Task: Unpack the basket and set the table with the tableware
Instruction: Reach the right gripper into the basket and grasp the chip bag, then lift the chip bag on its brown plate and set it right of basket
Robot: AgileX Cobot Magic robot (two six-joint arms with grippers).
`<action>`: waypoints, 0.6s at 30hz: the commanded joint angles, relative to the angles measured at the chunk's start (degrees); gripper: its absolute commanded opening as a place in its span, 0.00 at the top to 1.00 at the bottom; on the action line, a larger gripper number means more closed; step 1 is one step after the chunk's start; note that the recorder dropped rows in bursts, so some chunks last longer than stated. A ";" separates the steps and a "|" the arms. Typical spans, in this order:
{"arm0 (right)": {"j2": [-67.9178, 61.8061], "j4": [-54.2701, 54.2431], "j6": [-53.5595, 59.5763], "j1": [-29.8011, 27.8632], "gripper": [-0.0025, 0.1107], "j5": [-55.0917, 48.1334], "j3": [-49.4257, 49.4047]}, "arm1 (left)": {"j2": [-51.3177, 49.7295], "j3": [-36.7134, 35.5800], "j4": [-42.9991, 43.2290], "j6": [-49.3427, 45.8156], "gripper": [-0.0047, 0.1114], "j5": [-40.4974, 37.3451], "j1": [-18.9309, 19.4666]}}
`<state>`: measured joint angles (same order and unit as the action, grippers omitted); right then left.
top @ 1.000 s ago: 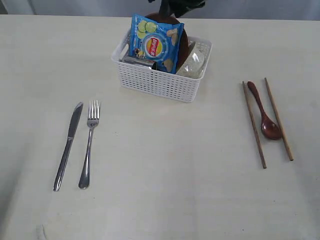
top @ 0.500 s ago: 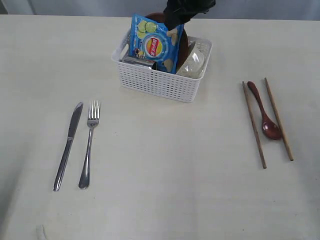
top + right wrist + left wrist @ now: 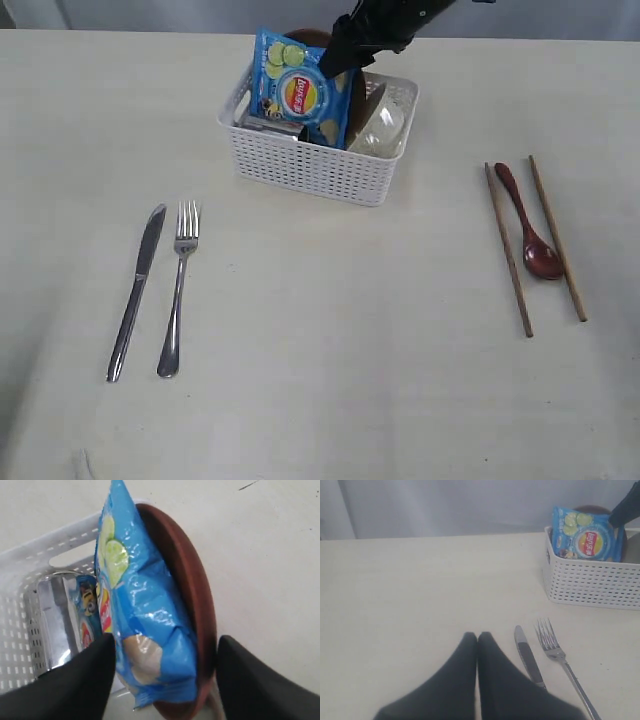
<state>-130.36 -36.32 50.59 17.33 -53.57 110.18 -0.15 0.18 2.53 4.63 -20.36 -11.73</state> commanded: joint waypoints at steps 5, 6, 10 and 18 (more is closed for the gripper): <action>-0.24 -0.67 1.21 -0.09 0.90 -2.25 0.32 | 0.15 -0.18 0.47 0.24 0.96 0.61 -0.29; -0.09 -0.67 1.21 -0.09 0.98 -2.34 0.32 | 0.15 -0.18 0.47 0.24 0.96 0.61 -0.29; 1.08 -0.67 1.45 -0.09 0.98 -2.24 0.32 | 0.15 -0.18 0.47 0.24 0.96 0.61 -0.29; 6.59 -0.87 1.44 -0.69 0.98 -0.25 0.43 | 0.15 -0.18 0.47 0.24 0.96 0.61 -0.29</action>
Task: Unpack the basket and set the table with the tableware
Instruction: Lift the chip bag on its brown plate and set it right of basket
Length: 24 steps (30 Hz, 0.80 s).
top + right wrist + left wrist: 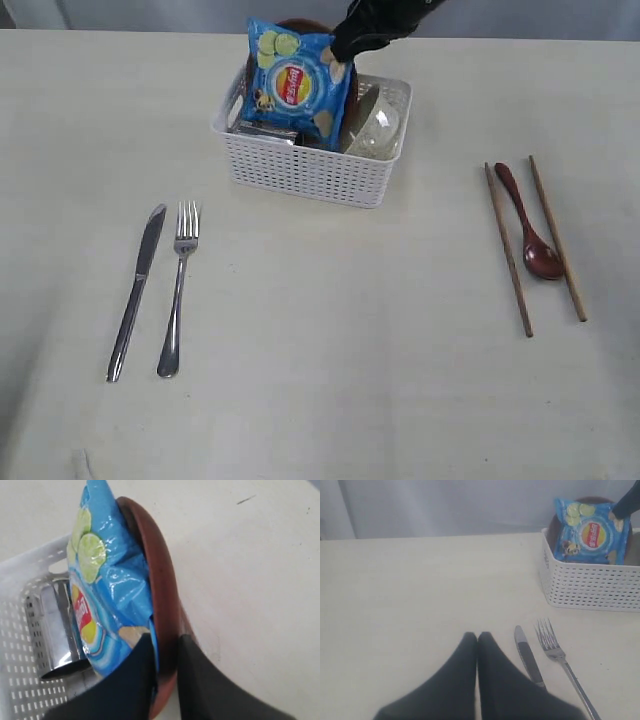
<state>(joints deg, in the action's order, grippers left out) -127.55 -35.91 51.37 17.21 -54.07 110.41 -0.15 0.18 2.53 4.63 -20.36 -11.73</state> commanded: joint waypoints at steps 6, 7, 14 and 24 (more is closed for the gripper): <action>8.35 -1.47 -2.12 -3.17 0.98 2.13 0.21 | 0.15 -0.18 0.47 0.24 0.96 0.61 -0.29; 8.92 -1.47 -3.14 -3.90 0.98 2.25 0.21 | 0.15 -0.18 0.47 0.24 0.96 0.61 -0.29; 10.08 -3.06 -11.48 -13.53 0.98 0.69 0.21 | 0.15 -0.18 0.47 0.24 0.96 0.61 -0.29; 2.86 -4.90 -23.31 -26.85 0.98 -3.56 0.09 | 0.15 -0.18 0.47 0.24 0.96 0.61 -0.29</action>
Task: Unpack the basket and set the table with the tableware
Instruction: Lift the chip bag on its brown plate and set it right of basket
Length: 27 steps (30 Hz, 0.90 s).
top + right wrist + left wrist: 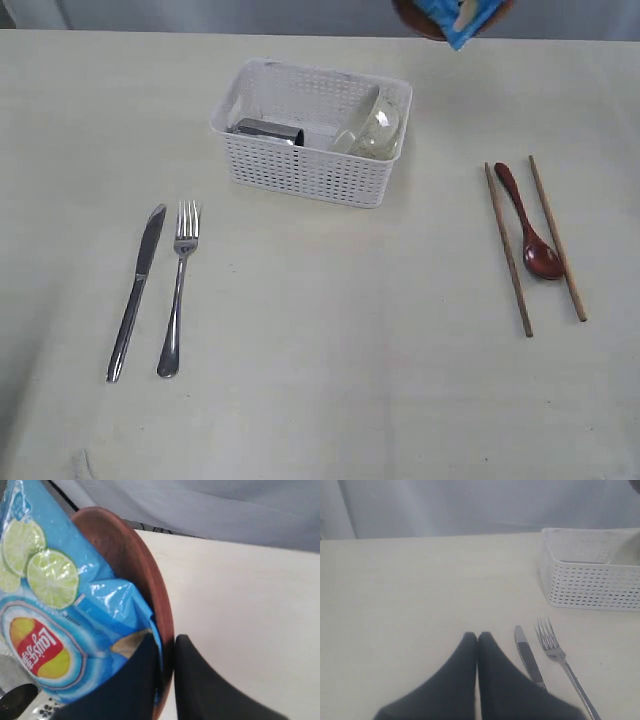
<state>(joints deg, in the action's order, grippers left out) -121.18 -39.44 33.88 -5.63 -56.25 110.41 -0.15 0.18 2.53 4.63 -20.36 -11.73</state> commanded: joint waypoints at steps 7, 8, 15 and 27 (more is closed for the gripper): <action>-13.16 -4.31 -12.12 -8.81 0.98 -4.26 0.09 | 0.15 -0.18 0.47 0.24 0.96 0.61 -0.29; -14.19 -4.41 -12.71 -9.07 0.98 -4.26 0.09 | 0.15 -0.18 0.47 0.24 0.96 0.61 -0.29; -19.57 -4.81 -15.29 -10.26 0.98 -5.37 0.09 | 0.15 -0.18 0.47 0.24 0.96 0.61 -0.29; -19.93 1.33 -18.28 -10.26 0.95 -4.24 0.09 | 0.15 -0.18 0.47 0.24 0.96 0.61 -0.29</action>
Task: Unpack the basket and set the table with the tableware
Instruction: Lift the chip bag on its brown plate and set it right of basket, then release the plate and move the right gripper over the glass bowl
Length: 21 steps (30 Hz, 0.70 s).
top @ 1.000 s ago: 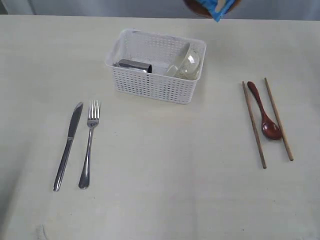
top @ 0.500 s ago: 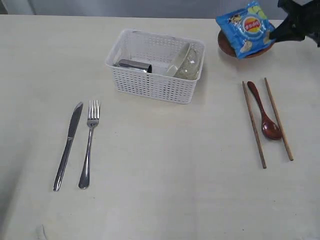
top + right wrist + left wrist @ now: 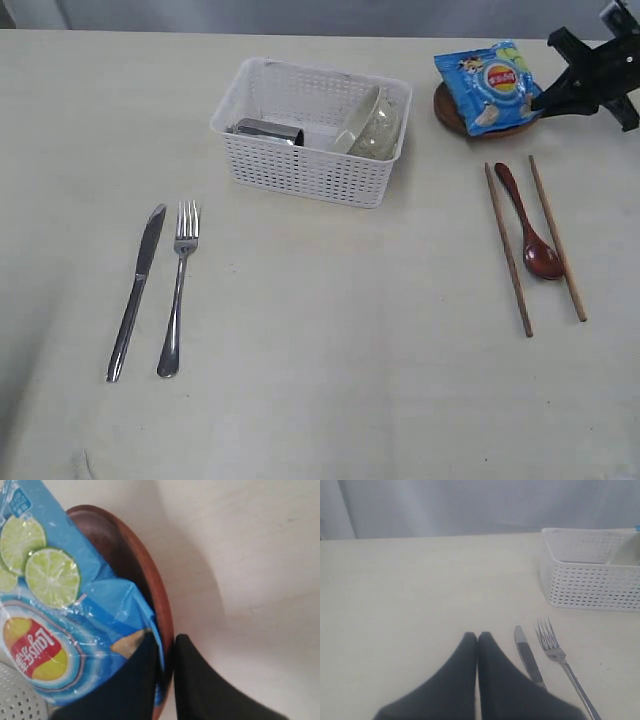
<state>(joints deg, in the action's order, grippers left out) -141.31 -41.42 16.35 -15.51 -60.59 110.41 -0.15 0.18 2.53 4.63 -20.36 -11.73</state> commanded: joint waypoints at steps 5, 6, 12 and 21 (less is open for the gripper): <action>0.19 3.98 -0.74 -0.39 0.66 -0.82 0.09 | 0.15 -0.18 0.47 0.24 0.96 0.61 -0.29; 0.19 3.98 -0.74 -0.39 0.60 -0.94 0.20 | 0.15 -0.18 0.47 0.24 0.96 0.61 -0.29; 2.88 6.16 -0.61 -0.39 0.57 -1.21 0.58 | 0.15 -0.18 0.47 0.24 0.96 0.61 -0.29; 12.35 0.62 -0.71 0.21 0.58 -9.37 8.75 | 0.15 -0.18 0.47 0.24 0.96 0.61 -0.29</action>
<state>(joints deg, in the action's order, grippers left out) -132.07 -36.42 15.40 -15.61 -66.58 116.65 -0.15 0.18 2.53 4.63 -20.36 -11.73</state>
